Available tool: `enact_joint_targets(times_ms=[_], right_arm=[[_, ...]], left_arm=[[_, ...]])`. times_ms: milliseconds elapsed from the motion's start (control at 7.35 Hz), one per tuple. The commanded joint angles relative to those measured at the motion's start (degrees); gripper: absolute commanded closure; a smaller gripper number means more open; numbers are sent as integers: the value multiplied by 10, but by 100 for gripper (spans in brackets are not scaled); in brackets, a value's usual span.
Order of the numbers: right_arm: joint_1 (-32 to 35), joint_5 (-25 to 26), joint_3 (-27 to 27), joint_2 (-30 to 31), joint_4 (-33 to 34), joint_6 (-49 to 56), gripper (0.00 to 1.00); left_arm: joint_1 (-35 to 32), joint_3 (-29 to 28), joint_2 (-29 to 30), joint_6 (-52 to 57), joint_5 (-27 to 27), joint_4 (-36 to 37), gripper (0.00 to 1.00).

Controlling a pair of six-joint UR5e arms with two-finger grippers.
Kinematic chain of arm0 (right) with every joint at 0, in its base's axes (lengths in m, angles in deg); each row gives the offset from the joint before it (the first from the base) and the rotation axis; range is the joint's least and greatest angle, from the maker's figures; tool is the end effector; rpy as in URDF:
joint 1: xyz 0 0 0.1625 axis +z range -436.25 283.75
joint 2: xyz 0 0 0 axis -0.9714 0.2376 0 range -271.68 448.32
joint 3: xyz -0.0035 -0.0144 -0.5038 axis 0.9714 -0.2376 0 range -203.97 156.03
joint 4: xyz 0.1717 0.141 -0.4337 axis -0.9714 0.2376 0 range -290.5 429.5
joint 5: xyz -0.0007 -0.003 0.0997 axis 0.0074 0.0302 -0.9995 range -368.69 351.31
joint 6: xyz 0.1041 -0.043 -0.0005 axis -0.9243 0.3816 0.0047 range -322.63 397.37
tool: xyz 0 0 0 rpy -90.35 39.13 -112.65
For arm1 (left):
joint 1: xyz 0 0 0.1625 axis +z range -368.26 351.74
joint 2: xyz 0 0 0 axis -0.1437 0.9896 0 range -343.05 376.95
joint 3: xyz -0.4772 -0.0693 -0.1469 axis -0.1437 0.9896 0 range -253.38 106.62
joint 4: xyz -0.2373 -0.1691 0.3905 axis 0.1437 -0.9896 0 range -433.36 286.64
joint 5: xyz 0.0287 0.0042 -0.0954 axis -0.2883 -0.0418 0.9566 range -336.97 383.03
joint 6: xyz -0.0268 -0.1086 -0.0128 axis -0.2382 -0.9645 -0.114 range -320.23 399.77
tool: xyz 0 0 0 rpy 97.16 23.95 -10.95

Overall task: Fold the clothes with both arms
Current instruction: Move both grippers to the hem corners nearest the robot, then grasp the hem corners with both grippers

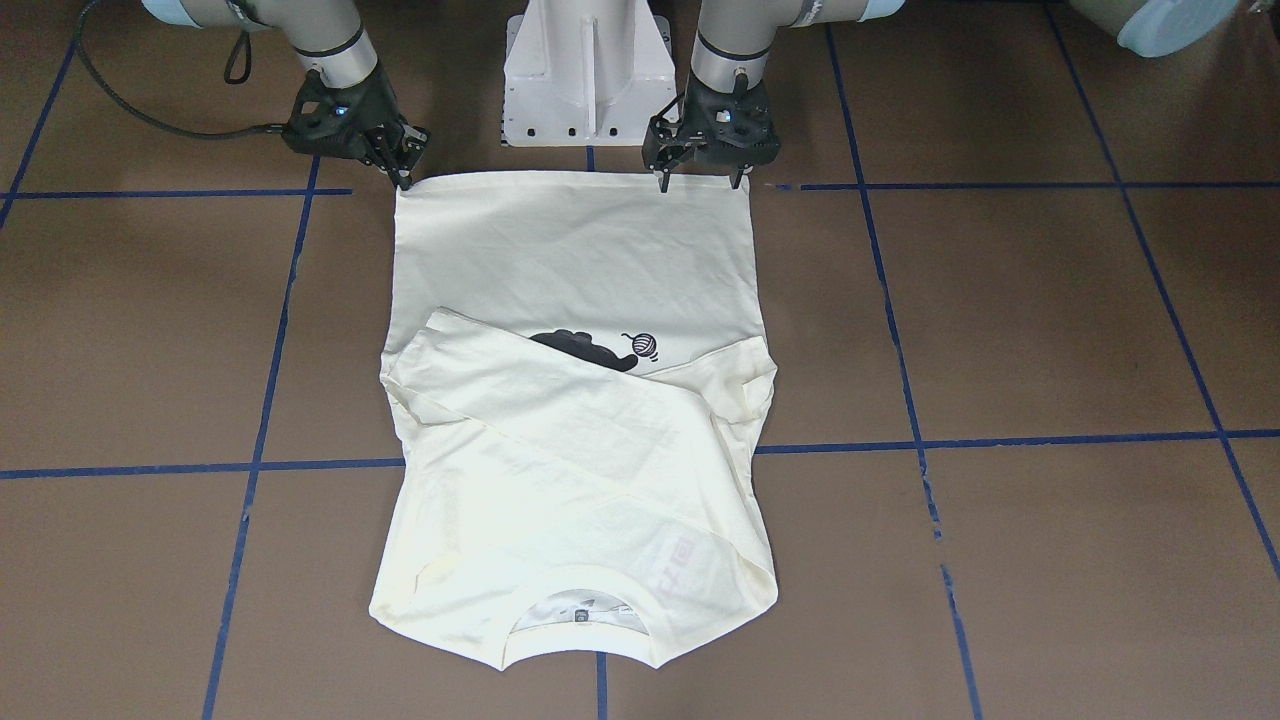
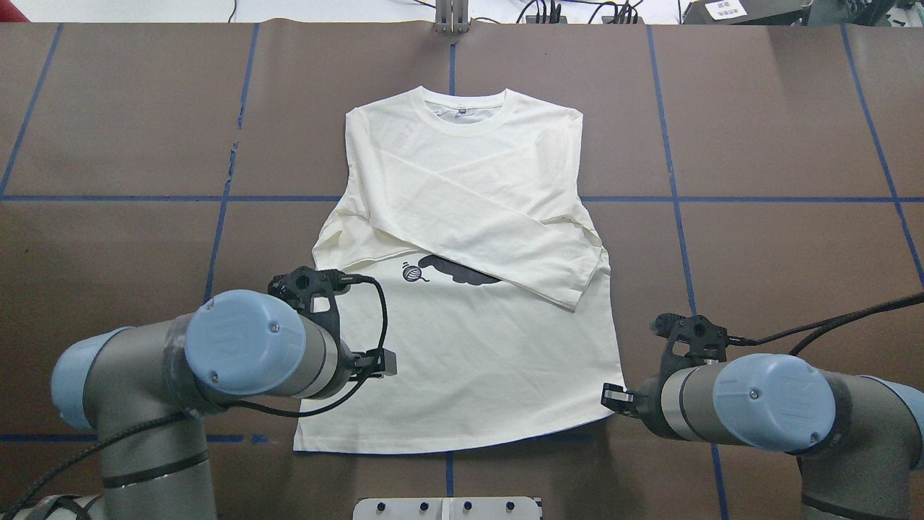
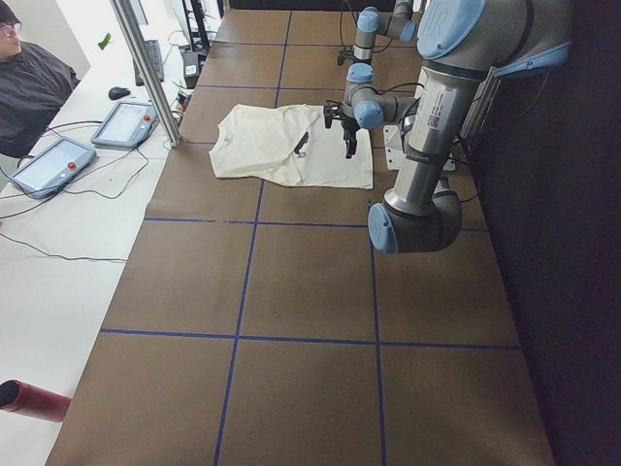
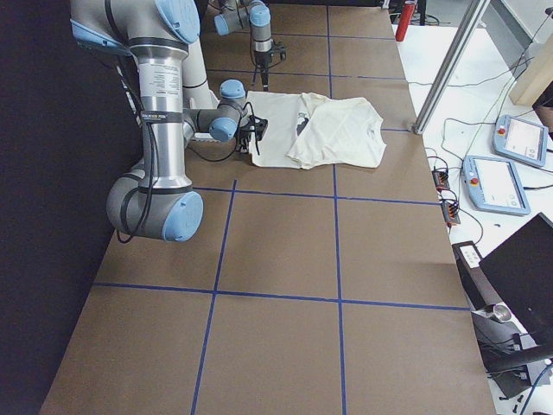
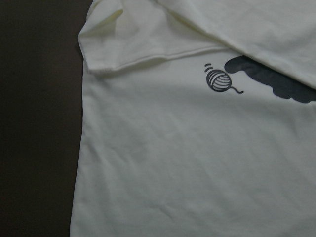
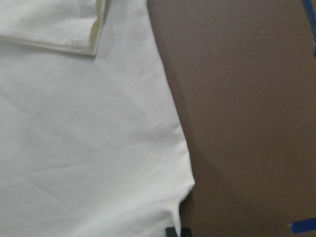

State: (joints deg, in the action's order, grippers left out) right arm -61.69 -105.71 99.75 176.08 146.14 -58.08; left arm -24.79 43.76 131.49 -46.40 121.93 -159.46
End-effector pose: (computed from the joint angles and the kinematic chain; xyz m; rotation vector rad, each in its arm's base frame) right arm -0.5012 -0.2538 0.3882 -0.0463 -0.8688 0.2744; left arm 0.5896 -0.2957 0.2542 0.0031 0.8455 -0.1436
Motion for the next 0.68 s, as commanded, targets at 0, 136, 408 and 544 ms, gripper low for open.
enact_joint_targets(times_ms=[0, 136, 408, 544], right_arm=[[4, 1, 0, -4, 0, 0, 100], [6, 1, 0, -4, 0, 0, 100], [6, 1, 0, -6, 0, 0, 100], [6, 1, 0, -6, 0, 0, 100]], left_arm=[[45, -2, -49, -56, -39, -43, 1], [58, -4, -74, -63, -42, -62, 1], [71, -11, -78, -71, -50, -63, 3], [72, -11, -78, -73, -51, -63, 4]])
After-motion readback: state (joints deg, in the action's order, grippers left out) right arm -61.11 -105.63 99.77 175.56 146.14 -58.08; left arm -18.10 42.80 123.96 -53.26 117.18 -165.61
